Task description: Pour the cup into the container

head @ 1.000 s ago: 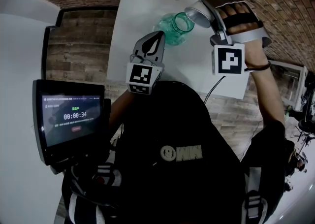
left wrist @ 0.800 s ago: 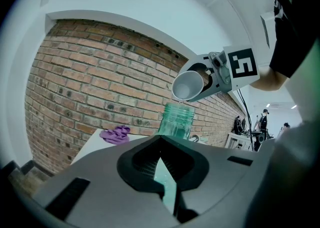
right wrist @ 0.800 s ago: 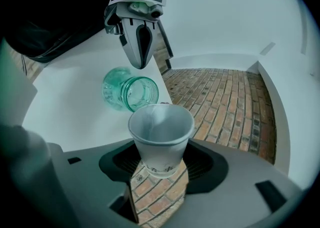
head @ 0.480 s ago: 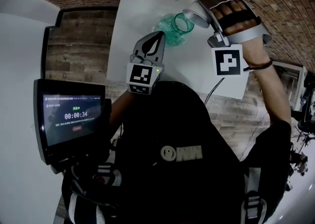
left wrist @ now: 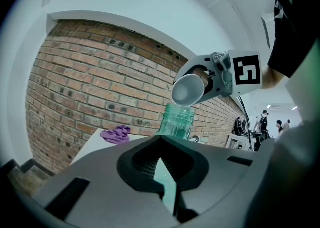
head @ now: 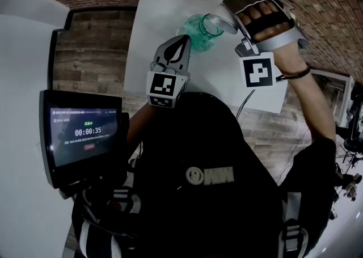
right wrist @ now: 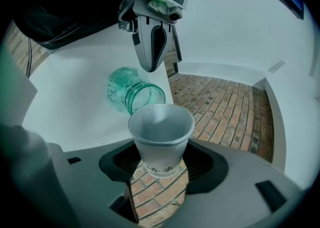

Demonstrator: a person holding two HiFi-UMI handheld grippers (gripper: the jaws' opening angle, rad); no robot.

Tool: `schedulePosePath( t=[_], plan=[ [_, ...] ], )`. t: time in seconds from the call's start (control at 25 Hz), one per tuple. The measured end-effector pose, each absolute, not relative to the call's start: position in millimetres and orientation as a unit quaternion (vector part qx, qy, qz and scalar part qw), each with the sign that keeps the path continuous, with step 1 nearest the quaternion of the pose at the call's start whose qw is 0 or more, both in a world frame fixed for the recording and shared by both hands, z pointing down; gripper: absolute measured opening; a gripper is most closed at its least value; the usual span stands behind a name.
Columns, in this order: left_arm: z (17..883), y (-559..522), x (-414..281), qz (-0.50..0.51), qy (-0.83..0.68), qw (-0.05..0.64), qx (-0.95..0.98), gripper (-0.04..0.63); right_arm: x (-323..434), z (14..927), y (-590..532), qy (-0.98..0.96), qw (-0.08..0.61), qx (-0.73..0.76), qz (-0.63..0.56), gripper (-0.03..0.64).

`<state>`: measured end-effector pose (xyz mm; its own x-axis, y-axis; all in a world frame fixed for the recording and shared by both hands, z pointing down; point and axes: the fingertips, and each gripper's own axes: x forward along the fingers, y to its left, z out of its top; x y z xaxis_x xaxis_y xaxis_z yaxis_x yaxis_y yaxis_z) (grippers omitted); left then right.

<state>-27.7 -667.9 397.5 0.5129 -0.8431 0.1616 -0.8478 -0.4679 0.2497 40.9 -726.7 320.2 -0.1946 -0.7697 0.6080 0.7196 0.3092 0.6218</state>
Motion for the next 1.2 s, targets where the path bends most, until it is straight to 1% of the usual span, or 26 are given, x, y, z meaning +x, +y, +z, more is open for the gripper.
schedulePosePath(
  t=[0.16, 0.28, 0.64, 0.8, 0.96, 1.2],
  plan=[
    [397.7, -667.6, -28.7, 0.006, -0.494, 0.151, 0.856, -0.003, 40.2, 326.0, -725.5, -0.522, 0.634, 0.035, -0.569, 0.256],
    [396.8, -668.1, -28.9, 0.006, -0.495, 0.150, 0.856, -0.003, 41.7, 328.5, -724.4, -0.563, 0.630, 0.058, -0.532, 0.256],
    [396.7, -667.4, -27.4, 0.012, -0.490, 0.148, 0.859, -0.003, 55.9, 329.3, -729.0, -0.679, 0.587, 0.164, -0.410, 0.256],
    [398.8, -666.6, -27.4, 0.017, -0.484, 0.149, 0.862, -0.003, 65.9, 330.7, -727.9, -0.751, 0.535, 0.233, -0.308, 0.256],
    [398.0, -666.4, -26.2, 0.027, -0.478, 0.147, 0.865, -0.003, 92.4, 340.7, -726.3, -0.807, 0.474, 0.300, -0.187, 0.256],
    [399.5, -663.2, -22.5, 0.046, -0.465, 0.150, 0.871, -0.003, 136.2, 393.6, -715.5, -0.847, 0.381, 0.370, -0.013, 0.256]
  ],
)
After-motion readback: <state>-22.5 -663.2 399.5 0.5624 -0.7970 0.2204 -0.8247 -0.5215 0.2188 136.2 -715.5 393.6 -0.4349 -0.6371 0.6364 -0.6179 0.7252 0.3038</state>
